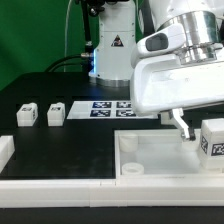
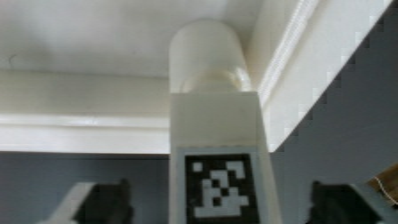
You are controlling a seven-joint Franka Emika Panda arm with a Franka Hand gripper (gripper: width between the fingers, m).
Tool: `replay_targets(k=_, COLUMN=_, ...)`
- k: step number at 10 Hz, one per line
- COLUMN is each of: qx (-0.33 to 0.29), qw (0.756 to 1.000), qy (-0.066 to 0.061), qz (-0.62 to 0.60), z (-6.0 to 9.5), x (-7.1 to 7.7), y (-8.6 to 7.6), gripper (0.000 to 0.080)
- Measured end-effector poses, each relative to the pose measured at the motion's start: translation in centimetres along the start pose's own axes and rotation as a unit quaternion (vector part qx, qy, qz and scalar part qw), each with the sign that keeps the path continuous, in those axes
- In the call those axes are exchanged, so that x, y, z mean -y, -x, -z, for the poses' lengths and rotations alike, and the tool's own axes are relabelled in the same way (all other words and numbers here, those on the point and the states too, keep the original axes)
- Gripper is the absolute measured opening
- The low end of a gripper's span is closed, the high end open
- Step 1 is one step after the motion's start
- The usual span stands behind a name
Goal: Assemble one leg
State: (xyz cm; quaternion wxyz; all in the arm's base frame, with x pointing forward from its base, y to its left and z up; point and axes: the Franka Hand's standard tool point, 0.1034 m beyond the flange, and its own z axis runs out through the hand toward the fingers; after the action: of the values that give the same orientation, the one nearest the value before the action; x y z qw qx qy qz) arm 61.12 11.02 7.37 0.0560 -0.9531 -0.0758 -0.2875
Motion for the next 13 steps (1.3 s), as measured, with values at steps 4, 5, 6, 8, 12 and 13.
replay_targets(k=4, qx=0.0, qw=1.0, qy=0.0, qz=0.0, z=0.0, x=0.0, y=0.0, gripper=0.0647)
replay_targets(k=5, qx=0.0, qw=1.0, qy=0.0, qz=0.0, z=0.0, x=0.0, y=0.0, gripper=0.0647)
replay_targets(k=6, qx=0.0, qw=1.0, qy=0.0, qz=0.0, z=0.0, x=0.0, y=0.0, gripper=0.0649)
replay_targets(k=8, qx=0.007, qw=1.0, qy=-0.002, qz=0.001, z=0.6, x=0.3, y=-0.7, gripper=0.0649)
replay_targets(k=12, qx=0.043, qw=0.999, qy=-0.009, qz=0.007, z=2.7, x=0.6, y=-4.0, gripper=0.0649)
replay_targets(k=13, qx=0.081, qw=0.997, qy=-0.015, qz=0.005, z=2.2, x=0.5, y=-3.1, gripper=0.0649)
